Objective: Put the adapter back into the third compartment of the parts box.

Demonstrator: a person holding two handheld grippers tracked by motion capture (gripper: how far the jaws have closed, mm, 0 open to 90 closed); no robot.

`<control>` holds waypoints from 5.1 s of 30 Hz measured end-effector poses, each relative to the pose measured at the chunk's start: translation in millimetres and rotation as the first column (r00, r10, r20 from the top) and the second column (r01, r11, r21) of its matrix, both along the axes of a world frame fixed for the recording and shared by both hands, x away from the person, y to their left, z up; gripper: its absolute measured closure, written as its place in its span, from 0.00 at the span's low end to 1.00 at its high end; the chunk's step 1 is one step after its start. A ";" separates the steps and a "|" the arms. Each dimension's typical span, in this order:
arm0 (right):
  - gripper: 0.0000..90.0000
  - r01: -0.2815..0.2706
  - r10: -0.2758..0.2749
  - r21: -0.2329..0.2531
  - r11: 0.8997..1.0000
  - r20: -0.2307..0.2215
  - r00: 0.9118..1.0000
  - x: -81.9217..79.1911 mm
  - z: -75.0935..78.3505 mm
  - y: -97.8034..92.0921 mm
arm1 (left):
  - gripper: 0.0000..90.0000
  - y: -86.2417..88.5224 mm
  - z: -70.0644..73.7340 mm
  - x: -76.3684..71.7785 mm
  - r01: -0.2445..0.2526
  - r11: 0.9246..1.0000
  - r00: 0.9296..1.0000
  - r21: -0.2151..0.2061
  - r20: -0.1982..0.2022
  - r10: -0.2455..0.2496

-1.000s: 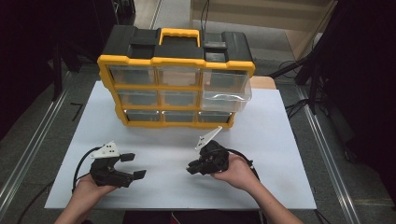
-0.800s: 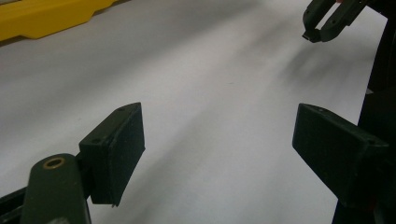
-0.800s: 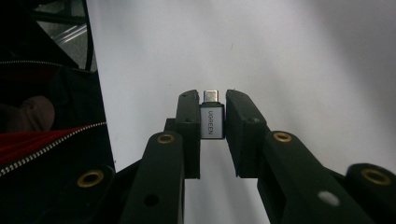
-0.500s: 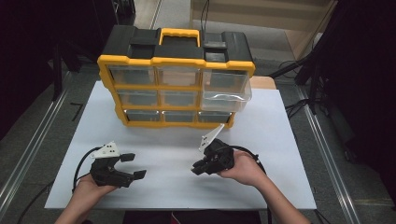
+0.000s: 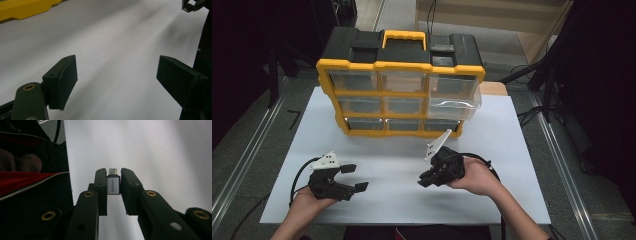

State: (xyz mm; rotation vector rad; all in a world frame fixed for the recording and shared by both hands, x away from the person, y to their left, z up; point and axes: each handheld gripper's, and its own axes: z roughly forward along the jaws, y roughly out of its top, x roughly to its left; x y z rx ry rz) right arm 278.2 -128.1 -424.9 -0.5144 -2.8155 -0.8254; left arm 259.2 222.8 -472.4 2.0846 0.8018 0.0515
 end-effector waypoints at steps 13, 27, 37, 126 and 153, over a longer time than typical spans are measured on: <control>0.82 -0.048 0.048 0.010 0.999 -0.007 0.999 2.7 22.6 7.5 | 0.20 -0.9 -0.6 -0.1 0.000 1.000 1.000 0.001 0.001 0.000; 0.82 -0.058 0.058 0.016 0.998 0.005 0.998 6.4 58.8 2.2 | 0.20 -0.9 -0.8 0.0 0.002 1.000 1.000 0.001 -0.001 -0.002; 0.82 -0.057 0.057 0.028 0.998 0.003 0.998 8.2 76.1 -2.3 | 0.20 -1.2 -1.1 -0.2 0.001 1.000 1.000 -0.002 -0.001 -0.001; 0.82 0.170 -0.179 0.076 0.983 0.143 0.973 100.6 221.7 -66.6 | 0.20 -2.1 -0.9 -0.5 0.018 1.000 1.000 -0.009 -0.005 -0.018; 0.52 0.245 -0.256 0.088 0.966 0.146 0.956 95.0 215.9 -90.0 | 0.20 -2.0 -0.8 -0.7 0.016 1.000 1.000 -0.007 -0.006 -0.016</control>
